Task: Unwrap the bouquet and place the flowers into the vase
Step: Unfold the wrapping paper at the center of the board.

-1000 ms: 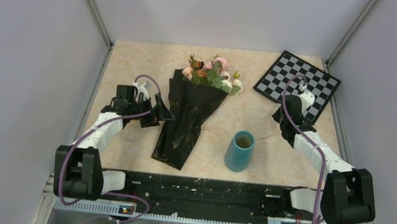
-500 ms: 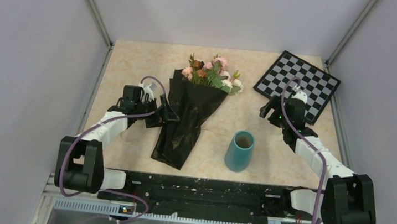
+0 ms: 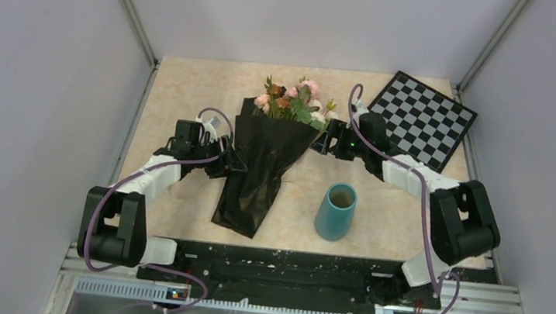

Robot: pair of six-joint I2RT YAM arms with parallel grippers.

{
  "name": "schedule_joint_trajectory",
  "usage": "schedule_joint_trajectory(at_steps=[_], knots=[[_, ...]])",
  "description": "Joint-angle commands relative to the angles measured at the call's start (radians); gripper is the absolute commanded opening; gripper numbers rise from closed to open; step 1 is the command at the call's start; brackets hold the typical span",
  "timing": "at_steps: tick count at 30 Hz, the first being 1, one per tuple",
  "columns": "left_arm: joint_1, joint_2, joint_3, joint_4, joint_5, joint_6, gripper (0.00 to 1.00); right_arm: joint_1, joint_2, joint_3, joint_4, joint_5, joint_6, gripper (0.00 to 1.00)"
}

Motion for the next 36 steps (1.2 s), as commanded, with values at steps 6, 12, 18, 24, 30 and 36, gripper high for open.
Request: schedule_joint_trajectory(at_steps=[6,12,18,24,30,36], knots=[[-0.006,-0.007,-0.005,0.035,-0.034,-0.006,0.57,0.042,0.269,0.212,0.042,-0.155,0.055,0.74],[-0.006,-0.009,-0.012,0.047,-0.041,-0.018,0.55,0.070,0.366,0.288,0.062,-0.175,0.046,0.69],[-0.006,-0.016,-0.011,0.088,-0.051,-0.054,0.55,0.094,0.468,0.391,0.048,-0.183,0.028,0.67],[-0.006,0.011,-0.013,0.114,-0.044,-0.072,0.55,0.125,0.572,0.534,0.014,-0.194,0.010,0.65],[-0.007,0.015,-0.054,0.158,-0.026,-0.096,0.55,0.167,0.671,0.685,-0.029,-0.194,-0.006,0.65],[-0.008,0.005,-0.102,0.205,-0.013,-0.120,0.55,0.207,0.762,0.832,-0.080,-0.184,-0.026,0.65]])
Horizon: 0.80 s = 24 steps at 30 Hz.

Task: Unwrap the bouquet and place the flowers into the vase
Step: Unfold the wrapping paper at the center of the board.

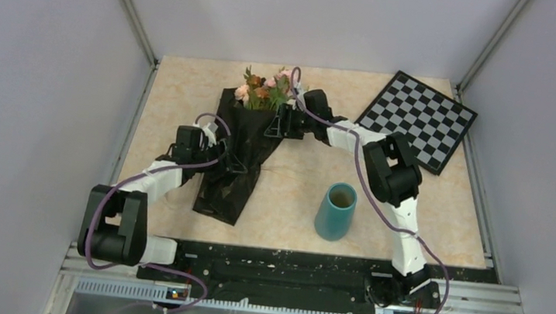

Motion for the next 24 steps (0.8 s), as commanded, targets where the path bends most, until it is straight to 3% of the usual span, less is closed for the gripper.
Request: schedule_joint_trajectory(at_steps=[1,7,13,17,24], knots=[[-0.004,-0.001,-0.034,0.093,0.031,-0.029,0.55,0.041,0.060,0.128,-0.028,-0.001,-0.034,0.65],[-0.004,-0.047,-0.019,0.042,-0.004,0.001,0.56,0.053,0.062,0.166,-0.065,0.025,-0.050,0.65],[-0.004,-0.125,0.033,-0.076,-0.076,0.049,0.75,0.053,-0.014,0.145,-0.123,0.073,-0.112,0.70],[-0.004,-0.170,0.040,-0.115,-0.082,0.057,0.81,0.053,-0.089,0.090,-0.137,0.102,-0.127,0.74],[-0.027,-0.214,-0.004,-0.071,-0.028,0.007,0.69,0.053,-0.212,0.010,-0.169,0.146,-0.101,0.75]])
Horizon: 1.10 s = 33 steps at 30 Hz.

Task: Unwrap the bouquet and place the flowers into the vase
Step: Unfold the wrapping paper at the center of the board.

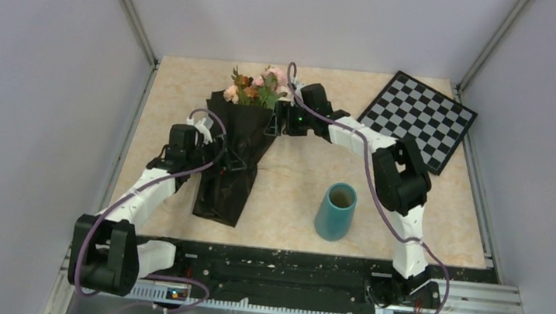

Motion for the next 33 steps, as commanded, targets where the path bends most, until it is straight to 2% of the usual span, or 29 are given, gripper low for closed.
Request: schedule_joint_trajectory(at_steps=[1,10,16,19,25,33], knots=[[-0.027,-0.044,-0.011,0.031,0.029,-0.018,0.68,0.010,-0.147,-0.032,0.003,0.041,-0.007,0.75],[-0.140,-0.050,0.018,0.106,0.027,-0.060,0.68,0.008,-0.288,-0.084,-0.055,0.151,-0.028,0.76],[-0.261,0.061,0.068,0.188,-0.003,-0.109,0.68,0.005,-0.386,-0.157,-0.057,0.215,-0.034,0.77],[-0.312,0.119,0.101,0.243,-0.018,-0.117,0.68,0.000,-0.433,-0.192,-0.095,0.295,-0.015,0.79],[-0.396,0.276,0.185,0.273,-0.018,-0.117,0.73,-0.018,-0.531,-0.301,-0.099,0.356,-0.012,0.80],[-0.449,0.393,0.245,0.291,-0.034,-0.118,0.78,-0.047,-0.637,-0.395,-0.124,0.428,-0.017,0.83]])
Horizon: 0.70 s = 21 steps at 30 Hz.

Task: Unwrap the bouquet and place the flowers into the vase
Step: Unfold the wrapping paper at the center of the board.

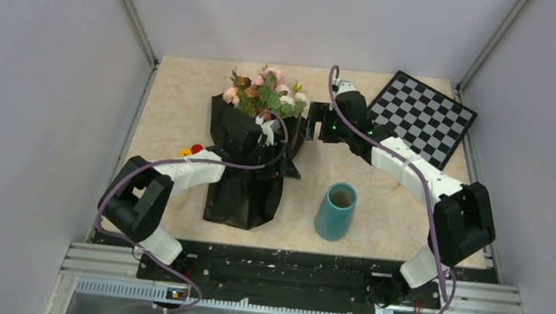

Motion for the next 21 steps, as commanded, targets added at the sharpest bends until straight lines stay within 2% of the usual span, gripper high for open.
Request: schedule_joint_trajectory(at_steps=[1,11,18,21], knots=[[-0.011,0.021,0.044,0.057,-0.017,-0.004,0.80,-0.027,-0.090,-0.026,-0.011,0.068,-0.004,0.83],[-0.010,-0.134,0.065,-0.027,-0.079,0.063,0.98,-0.048,-0.213,-0.033,-0.069,0.060,-0.077,0.83],[0.014,-0.221,0.112,-0.214,-0.128,0.126,0.99,-0.043,-0.264,-0.004,-0.065,-0.164,-0.092,0.80],[0.051,-0.265,0.107,-0.283,-0.165,0.144,0.99,-0.001,-0.245,0.033,-0.081,-0.211,-0.098,0.78]])
